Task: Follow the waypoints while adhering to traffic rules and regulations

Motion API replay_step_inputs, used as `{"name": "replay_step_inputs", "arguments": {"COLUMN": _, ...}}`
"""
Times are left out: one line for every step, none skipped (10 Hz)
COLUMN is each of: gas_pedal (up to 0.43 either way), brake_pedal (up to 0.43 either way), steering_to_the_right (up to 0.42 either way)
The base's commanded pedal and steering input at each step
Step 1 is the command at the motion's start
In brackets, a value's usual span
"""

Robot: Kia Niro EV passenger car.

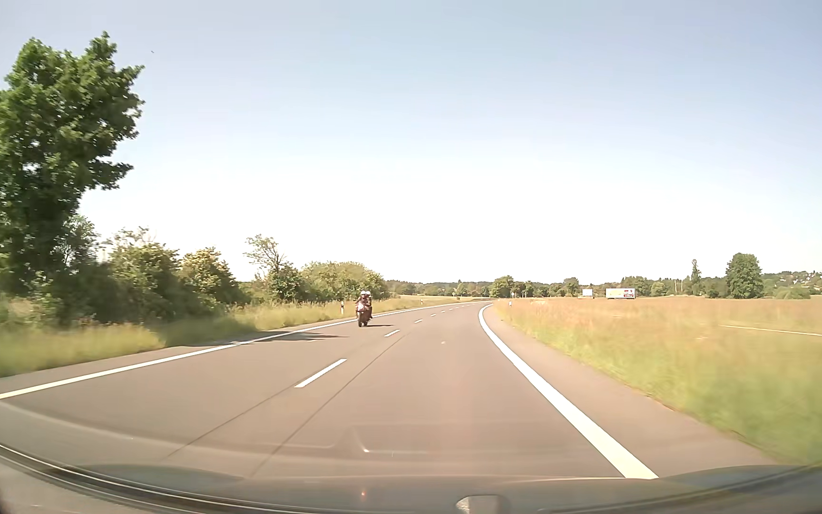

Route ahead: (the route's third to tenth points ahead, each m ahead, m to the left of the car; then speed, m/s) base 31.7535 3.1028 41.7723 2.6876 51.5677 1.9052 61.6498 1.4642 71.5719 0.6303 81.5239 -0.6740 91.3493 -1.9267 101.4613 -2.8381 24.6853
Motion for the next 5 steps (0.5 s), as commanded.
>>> {"name": "replay_step_inputs", "arguments": {"gas_pedal": 0.421, "brake_pedal": 0.03, "steering_to_the_right": 0.008}}
{"name": "replay_step_inputs", "arguments": {"gas_pedal": 0.421, "brake_pedal": 0.03, "steering_to_the_right": 0.008}}
{"name": "replay_step_inputs", "arguments": {"gas_pedal": 0.421, "brake_pedal": 0.03, "steering_to_the_right": 0.008}}
{"name": "replay_step_inputs", "arguments": {"gas_pedal": 0.421, "brake_pedal": 0.03, "steering_to_the_right": 0.008}}
{"name": "replay_step_inputs", "arguments": {"gas_pedal": 0.409, "brake_pedal": 0.03, "steering_to_the_right": 0.009}}
